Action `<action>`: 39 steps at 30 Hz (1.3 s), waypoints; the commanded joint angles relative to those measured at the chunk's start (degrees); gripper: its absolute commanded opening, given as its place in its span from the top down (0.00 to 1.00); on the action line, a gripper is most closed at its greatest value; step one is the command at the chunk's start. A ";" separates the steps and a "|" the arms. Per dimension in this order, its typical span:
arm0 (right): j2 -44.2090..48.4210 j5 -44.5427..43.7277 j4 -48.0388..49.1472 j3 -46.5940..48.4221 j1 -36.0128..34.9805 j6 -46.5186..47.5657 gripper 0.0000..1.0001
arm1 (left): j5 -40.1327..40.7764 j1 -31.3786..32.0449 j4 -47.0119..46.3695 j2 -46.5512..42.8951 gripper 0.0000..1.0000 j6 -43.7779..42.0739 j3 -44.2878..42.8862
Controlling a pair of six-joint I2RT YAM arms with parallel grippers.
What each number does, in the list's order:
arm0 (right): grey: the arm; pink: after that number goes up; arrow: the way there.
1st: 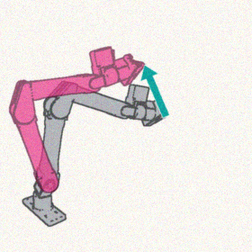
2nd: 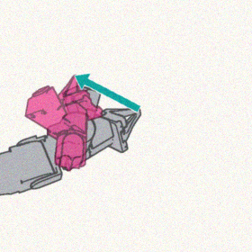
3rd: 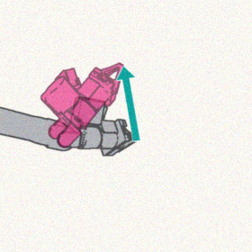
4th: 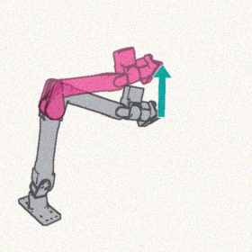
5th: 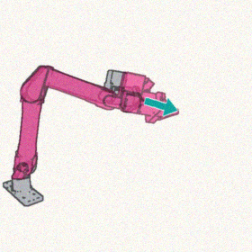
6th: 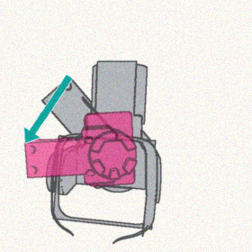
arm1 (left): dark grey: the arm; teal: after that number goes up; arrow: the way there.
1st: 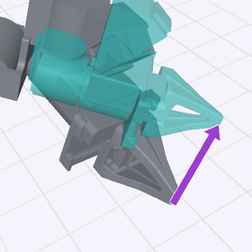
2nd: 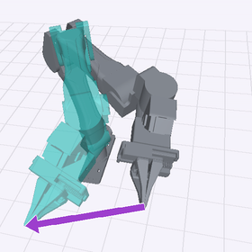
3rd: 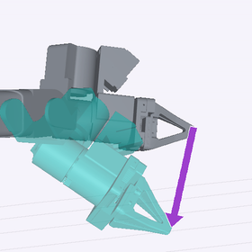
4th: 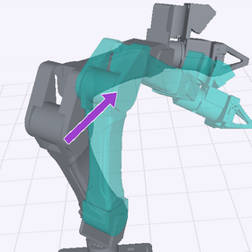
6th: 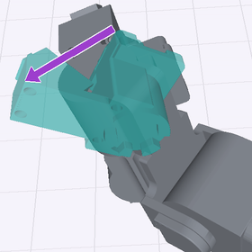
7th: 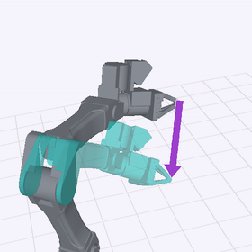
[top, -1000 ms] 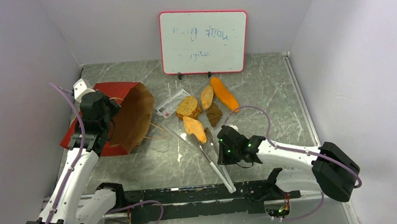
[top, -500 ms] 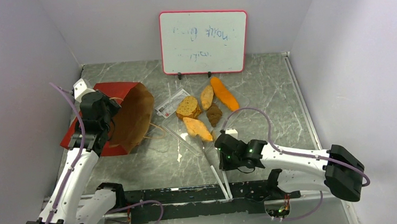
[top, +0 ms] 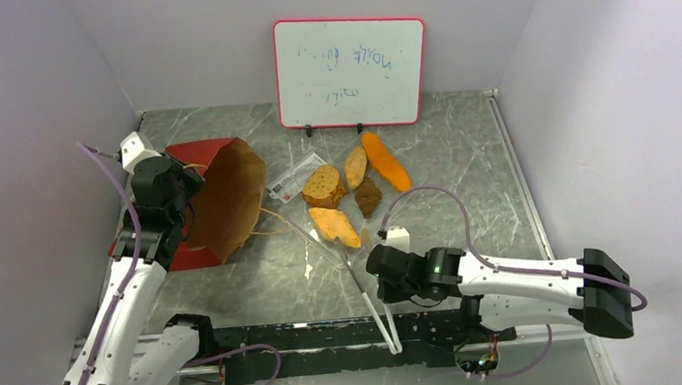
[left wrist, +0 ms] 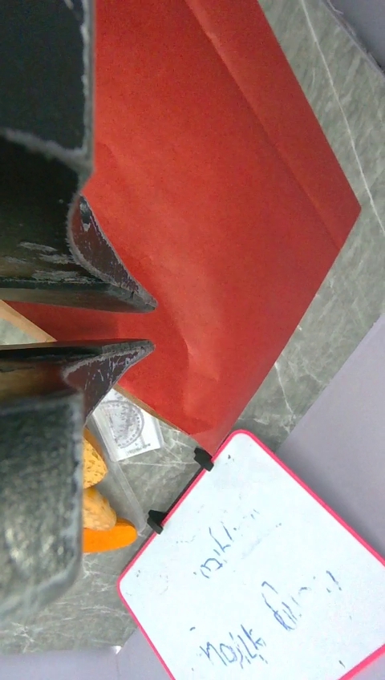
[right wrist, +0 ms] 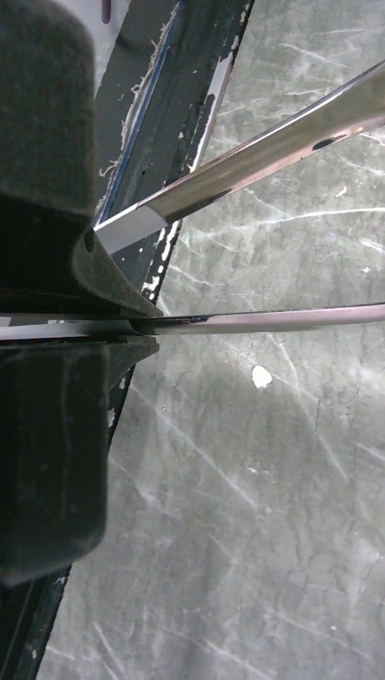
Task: Take the fake bread out of the paper bag
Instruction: Pick up the clamp at the center of the board.
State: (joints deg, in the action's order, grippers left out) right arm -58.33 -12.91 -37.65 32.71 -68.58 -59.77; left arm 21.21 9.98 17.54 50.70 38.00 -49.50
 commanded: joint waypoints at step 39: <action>-4.45 -16.41 2.17 21.07 27.79 16.30 1.00 | -6.44 0.30 -19.59 -3.43 0.93 29.13 -1.92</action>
State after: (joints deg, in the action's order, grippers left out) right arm -61.49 -31.97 -40.91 51.96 -46.89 -50.02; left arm 16.27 9.98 4.75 45.69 58.89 -51.20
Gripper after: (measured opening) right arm 0.066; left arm 0.073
